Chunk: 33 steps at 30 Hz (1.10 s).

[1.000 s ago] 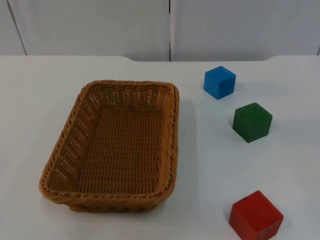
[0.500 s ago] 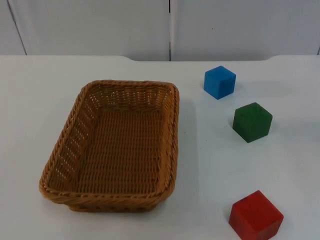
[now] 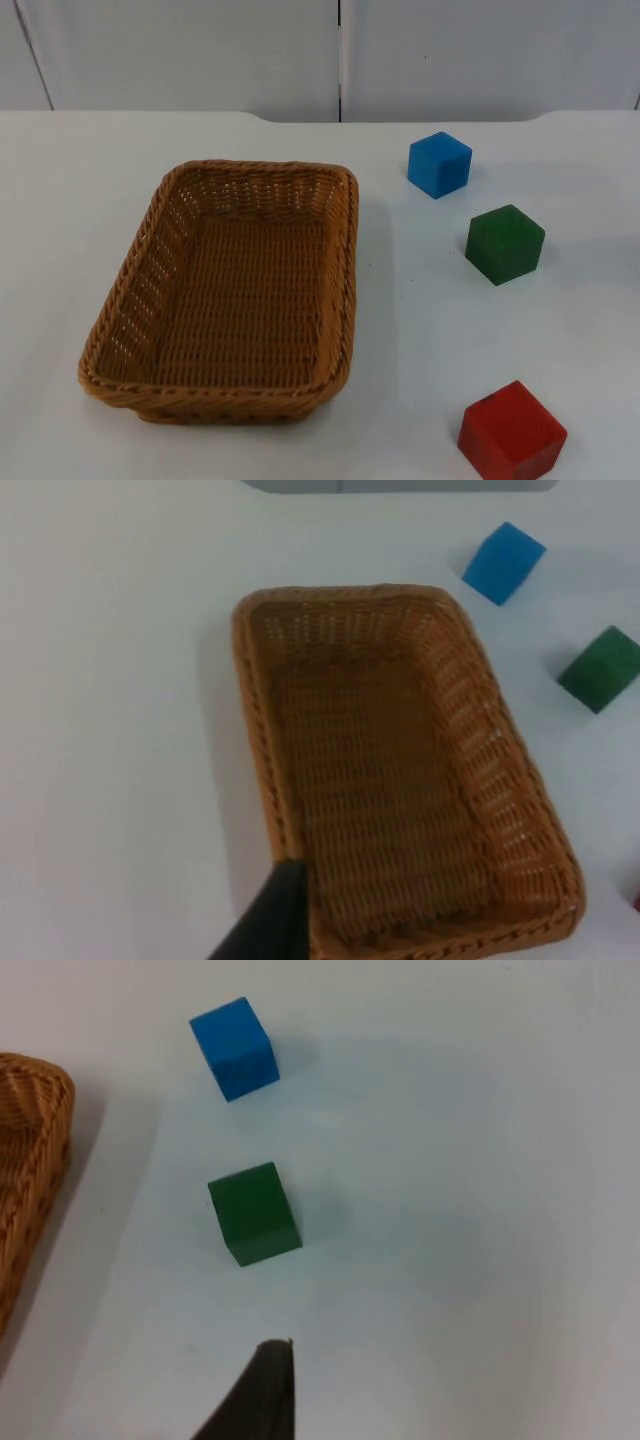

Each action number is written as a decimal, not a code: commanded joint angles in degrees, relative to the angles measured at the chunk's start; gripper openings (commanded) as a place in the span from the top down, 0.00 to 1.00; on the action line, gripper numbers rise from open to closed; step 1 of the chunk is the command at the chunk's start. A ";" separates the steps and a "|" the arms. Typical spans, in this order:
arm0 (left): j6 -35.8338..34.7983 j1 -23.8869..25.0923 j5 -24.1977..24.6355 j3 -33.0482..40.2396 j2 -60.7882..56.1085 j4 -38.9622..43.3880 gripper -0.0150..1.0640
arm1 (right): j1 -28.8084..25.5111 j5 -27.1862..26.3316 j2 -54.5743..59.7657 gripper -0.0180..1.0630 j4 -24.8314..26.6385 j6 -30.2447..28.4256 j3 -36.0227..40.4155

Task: Pick up one cube with each hand and place exactly two cubes into the same basket, leaving the remaining cube outside.

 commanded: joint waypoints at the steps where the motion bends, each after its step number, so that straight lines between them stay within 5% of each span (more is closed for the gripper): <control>1: 3.24 0.13 -0.52 -0.39 1.07 -3.71 0.07 | -0.31 -0.61 1.26 0.01 0.94 -1.06 -1.32; 16: 14.48 -1.13 0.86 -2.03 9.10 -13.03 0.07 | 0.03 2.26 15.11 0.01 2.79 -3.64 -11.73; 33: 6.66 -22.38 -3.74 -13.34 23.49 1.40 0.07 | 11.70 5.14 30.91 0.01 1.74 -4.08 -24.90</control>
